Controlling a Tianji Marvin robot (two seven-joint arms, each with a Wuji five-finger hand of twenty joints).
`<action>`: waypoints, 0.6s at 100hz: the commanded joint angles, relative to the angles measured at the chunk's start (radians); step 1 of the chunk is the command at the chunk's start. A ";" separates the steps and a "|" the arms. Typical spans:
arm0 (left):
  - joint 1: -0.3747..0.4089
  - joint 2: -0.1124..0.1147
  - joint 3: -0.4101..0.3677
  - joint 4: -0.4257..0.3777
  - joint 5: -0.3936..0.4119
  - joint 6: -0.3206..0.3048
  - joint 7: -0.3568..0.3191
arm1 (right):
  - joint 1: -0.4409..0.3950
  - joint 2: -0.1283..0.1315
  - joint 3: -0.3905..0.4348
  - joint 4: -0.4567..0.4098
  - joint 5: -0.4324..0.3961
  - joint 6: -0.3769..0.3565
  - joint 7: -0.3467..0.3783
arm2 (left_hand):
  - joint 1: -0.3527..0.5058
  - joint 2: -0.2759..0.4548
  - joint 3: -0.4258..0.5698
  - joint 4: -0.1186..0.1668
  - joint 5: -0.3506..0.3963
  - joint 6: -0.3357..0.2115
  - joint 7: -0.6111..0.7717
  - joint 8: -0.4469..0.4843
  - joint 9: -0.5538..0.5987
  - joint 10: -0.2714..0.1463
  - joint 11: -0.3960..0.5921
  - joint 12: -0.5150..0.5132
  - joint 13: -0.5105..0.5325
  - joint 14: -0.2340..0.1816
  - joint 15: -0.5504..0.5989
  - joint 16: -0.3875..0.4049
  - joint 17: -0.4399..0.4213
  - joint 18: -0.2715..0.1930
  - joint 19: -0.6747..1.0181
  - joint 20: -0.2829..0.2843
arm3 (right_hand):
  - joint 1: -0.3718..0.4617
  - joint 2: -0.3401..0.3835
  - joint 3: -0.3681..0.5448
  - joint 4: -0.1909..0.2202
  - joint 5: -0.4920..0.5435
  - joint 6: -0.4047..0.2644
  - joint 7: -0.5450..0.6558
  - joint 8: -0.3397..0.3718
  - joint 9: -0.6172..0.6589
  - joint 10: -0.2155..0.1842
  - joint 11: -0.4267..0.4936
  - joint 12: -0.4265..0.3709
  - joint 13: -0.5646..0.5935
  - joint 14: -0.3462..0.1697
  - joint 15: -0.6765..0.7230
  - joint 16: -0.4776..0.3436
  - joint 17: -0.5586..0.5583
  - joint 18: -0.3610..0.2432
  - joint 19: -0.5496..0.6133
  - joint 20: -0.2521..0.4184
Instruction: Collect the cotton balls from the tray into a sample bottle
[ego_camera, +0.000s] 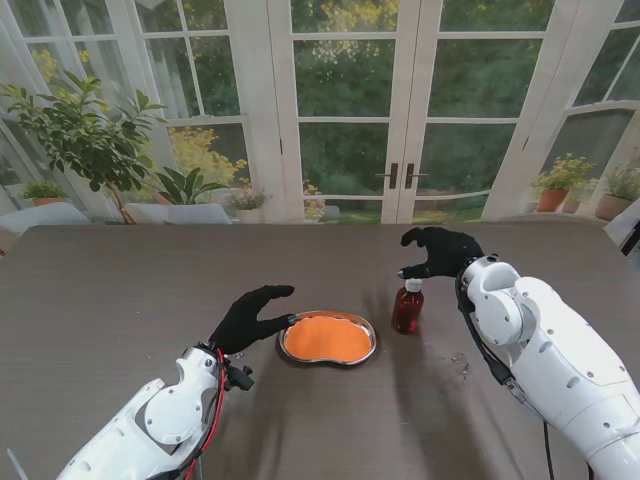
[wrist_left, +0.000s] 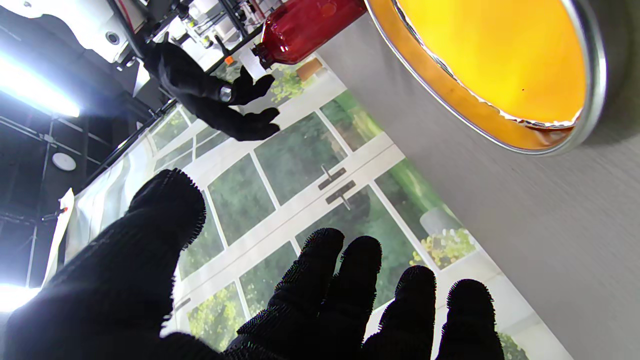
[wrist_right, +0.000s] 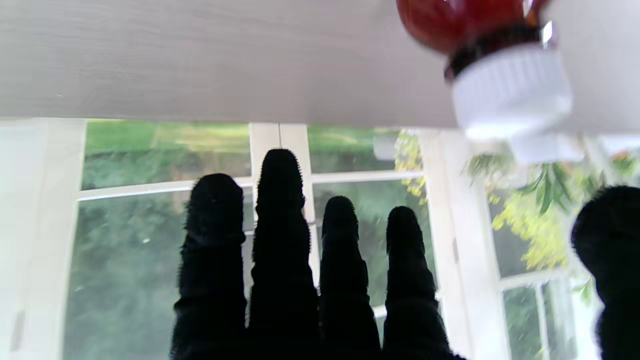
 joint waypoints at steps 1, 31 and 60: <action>0.002 -0.003 -0.002 -0.002 -0.003 -0.001 -0.016 | -0.016 -0.012 0.018 -0.037 0.025 0.020 -0.006 | 0.010 0.036 -0.014 0.037 0.006 -0.131 0.000 0.004 0.002 -0.024 0.000 0.005 0.018 0.004 0.004 0.006 0.007 0.002 -0.035 0.012 | -0.008 0.038 -0.040 0.047 0.002 -0.020 -0.014 -0.016 -0.015 0.018 -0.019 -0.018 -0.031 0.021 -0.027 -0.022 -0.016 0.042 -0.022 -0.019; 0.008 -0.004 -0.013 -0.015 -0.002 -0.001 -0.010 | -0.118 -0.068 0.103 -0.165 0.191 0.083 -0.178 | 0.013 0.044 -0.019 0.039 0.004 -0.128 0.000 0.003 0.000 -0.024 -0.001 0.005 0.019 0.008 0.003 0.006 0.006 0.001 -0.035 0.012 | 0.060 0.022 -0.014 0.063 0.115 -0.010 0.029 0.007 0.100 0.014 -0.035 -0.038 0.012 0.016 -0.062 -0.044 -0.009 0.054 -0.087 -0.083; 0.014 -0.003 -0.019 -0.024 -0.008 0.004 -0.015 | -0.215 -0.113 0.110 -0.282 0.349 0.071 -0.291 | 0.015 0.053 -0.025 0.040 -0.005 -0.127 -0.004 0.001 -0.008 -0.022 -0.003 0.004 0.015 0.009 -0.001 0.005 0.002 0.000 -0.037 0.012 | 0.120 -0.017 0.059 0.077 0.158 0.017 0.050 0.006 0.157 0.016 -0.041 -0.038 0.032 0.020 -0.079 -0.055 0.001 0.051 -0.101 -0.117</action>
